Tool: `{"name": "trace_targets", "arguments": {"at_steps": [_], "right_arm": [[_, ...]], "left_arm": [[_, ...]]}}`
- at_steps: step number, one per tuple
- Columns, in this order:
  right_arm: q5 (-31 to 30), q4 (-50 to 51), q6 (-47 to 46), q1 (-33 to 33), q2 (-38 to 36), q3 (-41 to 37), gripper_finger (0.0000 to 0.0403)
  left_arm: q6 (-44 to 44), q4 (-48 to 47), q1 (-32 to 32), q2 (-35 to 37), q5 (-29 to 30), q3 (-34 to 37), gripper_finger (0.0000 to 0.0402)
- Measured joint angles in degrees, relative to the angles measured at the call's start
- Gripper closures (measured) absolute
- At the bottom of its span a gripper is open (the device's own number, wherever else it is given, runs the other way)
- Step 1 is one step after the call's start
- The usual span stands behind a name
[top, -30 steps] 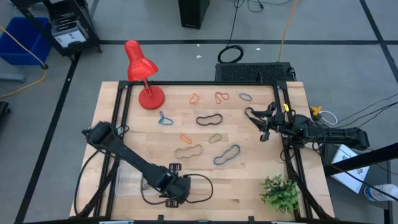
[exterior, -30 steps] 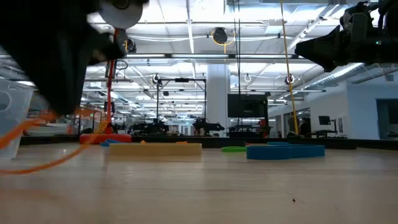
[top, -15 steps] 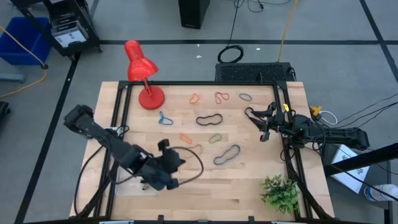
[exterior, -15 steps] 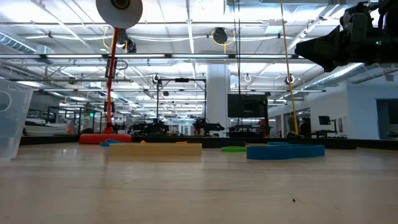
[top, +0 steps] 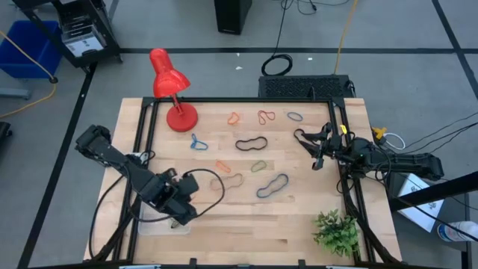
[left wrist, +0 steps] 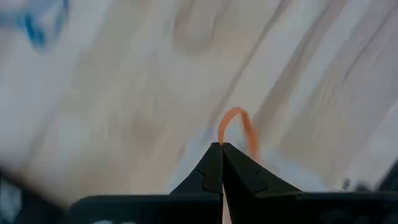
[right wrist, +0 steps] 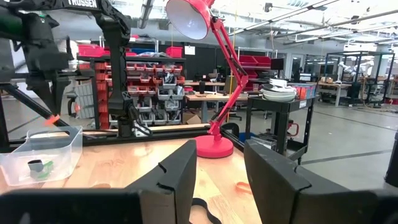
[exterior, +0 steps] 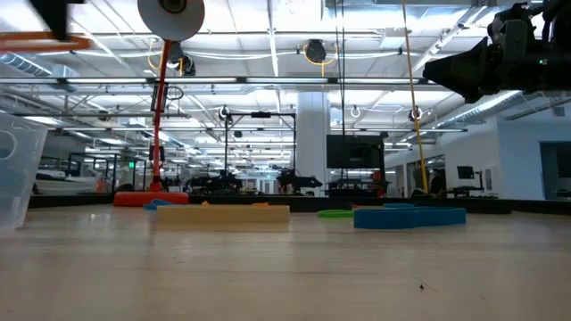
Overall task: Pick and place rubber bands into bin
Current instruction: Put the bottom orange rubber band into the transparent bin
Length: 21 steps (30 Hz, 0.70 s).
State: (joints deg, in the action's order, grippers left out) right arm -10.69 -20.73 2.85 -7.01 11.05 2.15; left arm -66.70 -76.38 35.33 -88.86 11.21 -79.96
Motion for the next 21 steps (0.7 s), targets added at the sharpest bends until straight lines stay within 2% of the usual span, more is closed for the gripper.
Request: {"name": "trace_targets", "arguments": {"at_steps": [3, 9, 21], "right_arm": [[0.0, 0.0, 0.0, 0.0, 0.0, 0.0, 0.0273], [0.0, 0.1, 0.0, 0.0, 0.0, 0.0, 0.0273], [0.0, 0.1, -0.1, 0.0, 0.0, 0.0, 0.0273]], "left_arm": [[-7.1, -4.7, 2.4, 0.0, -4.9, 0.0, 0.0398], [-16.1, -4.4, 8.0, 0.0, -4.4, 1.4, 0.0398], [-23.1, 16.9, 10.5, 0.1, -10.7, 18.6, 0.0398]]}}
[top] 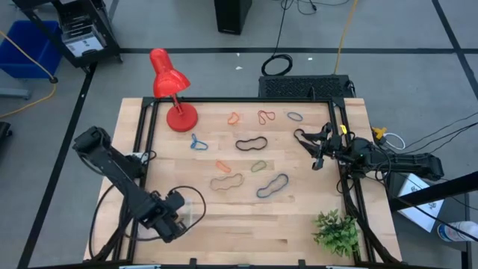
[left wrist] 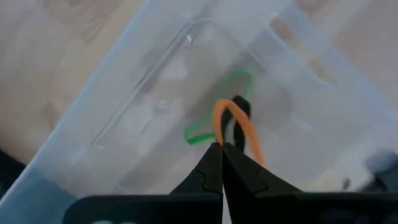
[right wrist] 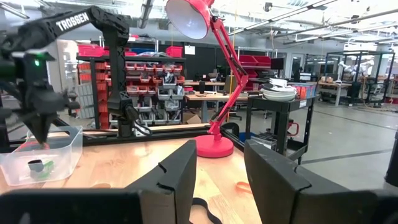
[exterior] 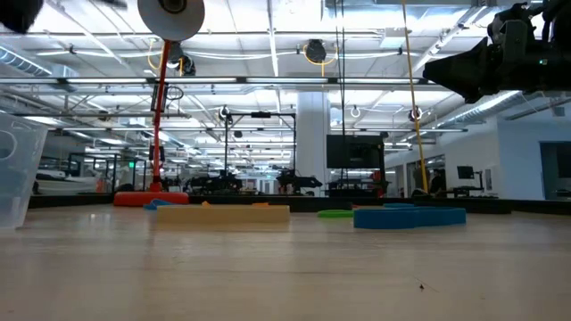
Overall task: Pick and place rubber bands into bin
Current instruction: Put the bottom orange rubber band into the transparent bin
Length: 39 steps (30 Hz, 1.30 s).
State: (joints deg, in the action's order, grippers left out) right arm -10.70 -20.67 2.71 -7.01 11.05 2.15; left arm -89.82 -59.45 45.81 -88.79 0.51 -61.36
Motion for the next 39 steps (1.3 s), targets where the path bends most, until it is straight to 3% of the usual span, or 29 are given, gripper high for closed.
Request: {"name": "trace_targets", "arguments": {"at_steps": [9, 24, 29, 34, 39], "right_arm": [[0.0, 0.0, -0.1, 0.0, 0.0, 0.0, 0.0273], [0.0, 0.0, -0.1, 0.0, 0.0, 0.0, 0.0273], [0.0, 0.0, -0.1, 0.0, 0.0, 0.0, 0.0273], [0.0, 0.0, -0.1, 0.0, 0.0, 0.0, 0.0273], [0.0, 0.0, -0.1, 0.0, 0.0, 0.0, 0.0273]], "left_arm": [[-1.5, 9.4, -0.1, 0.0, -2.5, 8.2, 0.0397], [-1.5, 9.9, -0.1, 0.0, -1.8, 8.7, 0.0389], [-2.3, 9.9, -0.3, 0.0, -1.9, 8.7, 0.0353], [-3.5, 10.0, -0.8, 0.0, -2.0, 8.7, 0.0286], [-2.3, 10.0, -0.8, 0.0, -7.8, 8.7, 0.0217]]}}
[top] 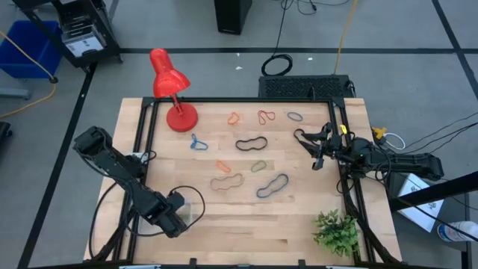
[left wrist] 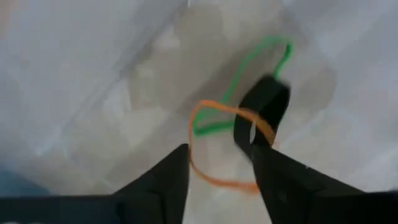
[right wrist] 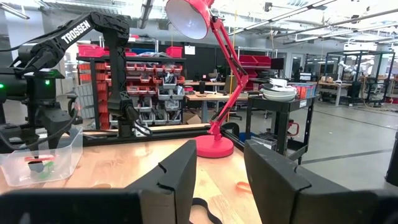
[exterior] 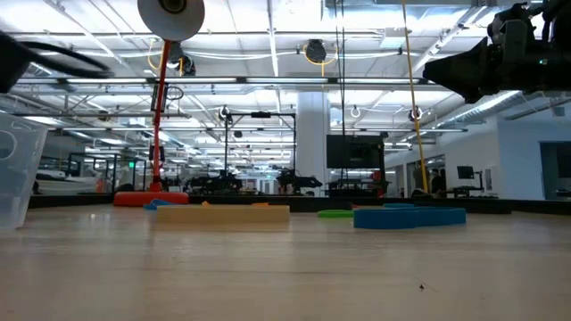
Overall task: Pick and place rubber bands into bin
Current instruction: Put the bottom orange rubber band into the transparent bin, then put the brown rubber band into the transparent bin
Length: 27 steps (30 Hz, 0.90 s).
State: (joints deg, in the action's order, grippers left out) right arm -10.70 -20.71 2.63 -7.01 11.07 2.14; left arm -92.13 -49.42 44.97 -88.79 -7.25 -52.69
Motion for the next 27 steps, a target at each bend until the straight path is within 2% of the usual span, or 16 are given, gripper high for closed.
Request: {"name": "trace_targets", "arguments": {"at_steps": [6, 12, 23, 27], "right_arm": [[0.0, 0.0, 0.2, 0.0, 0.0, 0.0, 0.0273], [0.0, 0.0, 0.2, 0.0, 0.0, 0.0, 0.0273], [0.0, -0.3, 0.0, 0.0, 0.0, 0.0, 0.0273], [0.0, -0.3, 0.0, 0.0, 0.0, 0.0, 0.0273]], "left_arm": [[-1.0, 0.0, 0.0, 0.0, -1.8, 0.0, 0.0180], [1.5, -0.5, 0.0, 0.0, -2.9, -0.9, 0.0172], [10.3, -1.2, -0.3, 10.2, 11.2, -7.5, 0.0172], [17.8, 4.2, -1.9, 13.5, 19.3, -8.0, 0.0172]]}}
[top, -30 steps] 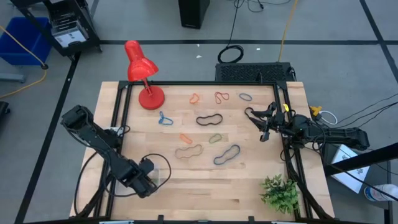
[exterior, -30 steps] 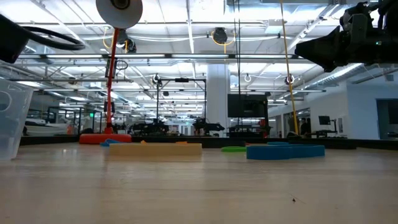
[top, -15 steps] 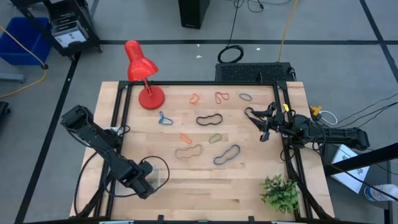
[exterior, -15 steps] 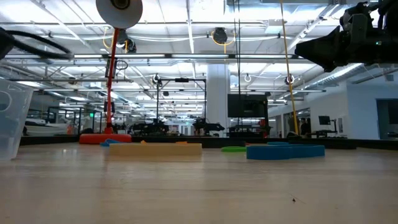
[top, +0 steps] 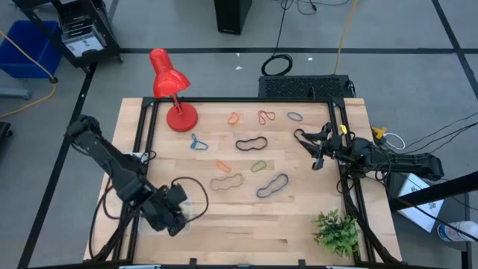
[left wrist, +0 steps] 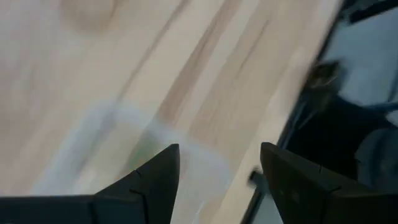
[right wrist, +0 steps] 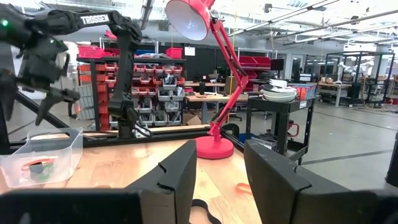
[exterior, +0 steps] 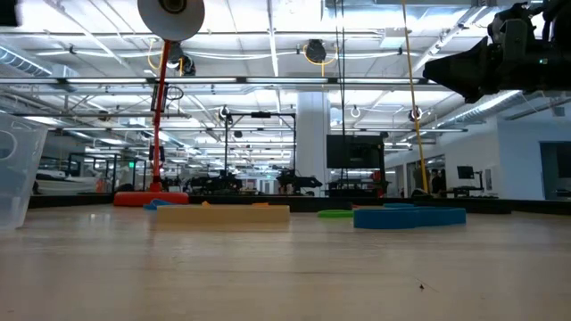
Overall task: Pick and place rubber bands into bin
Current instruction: Put the brown rubber band into the transparent bin
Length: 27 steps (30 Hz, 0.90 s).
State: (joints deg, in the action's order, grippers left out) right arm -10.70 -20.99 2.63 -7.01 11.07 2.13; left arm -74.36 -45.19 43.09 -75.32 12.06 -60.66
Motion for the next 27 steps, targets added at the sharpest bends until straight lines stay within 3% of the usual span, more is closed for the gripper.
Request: {"name": "trace_targets", "arguments": {"at_steps": [9, 14, 21, 27], "right_arm": [[0.0, -0.2, 0.0, 0.0, 0.0, 0.0, 0.0273], [0.0, -0.2, 0.0, 0.0, 0.0, 0.0, 0.0273], [0.0, -0.2, 0.1, 0.0, 0.0, 0.0, 0.0273], [-0.1, -0.6, 0.2, 0.0, 0.0, 0.0, 0.0273]], "left_arm": [[35.0, 19.4, -6.9, 0.2, 3.2, 0.0, 0.0172], [46.8, 25.8, -11.5, 0.0, 3.3, 0.0, 0.0172], [54.3, 26.0, -18.2, 0.0, -2.6, 0.0, 0.0172], [58.6, 32.5, -23.4, -2.6, -5.1, 0.0, 0.0172]]}}
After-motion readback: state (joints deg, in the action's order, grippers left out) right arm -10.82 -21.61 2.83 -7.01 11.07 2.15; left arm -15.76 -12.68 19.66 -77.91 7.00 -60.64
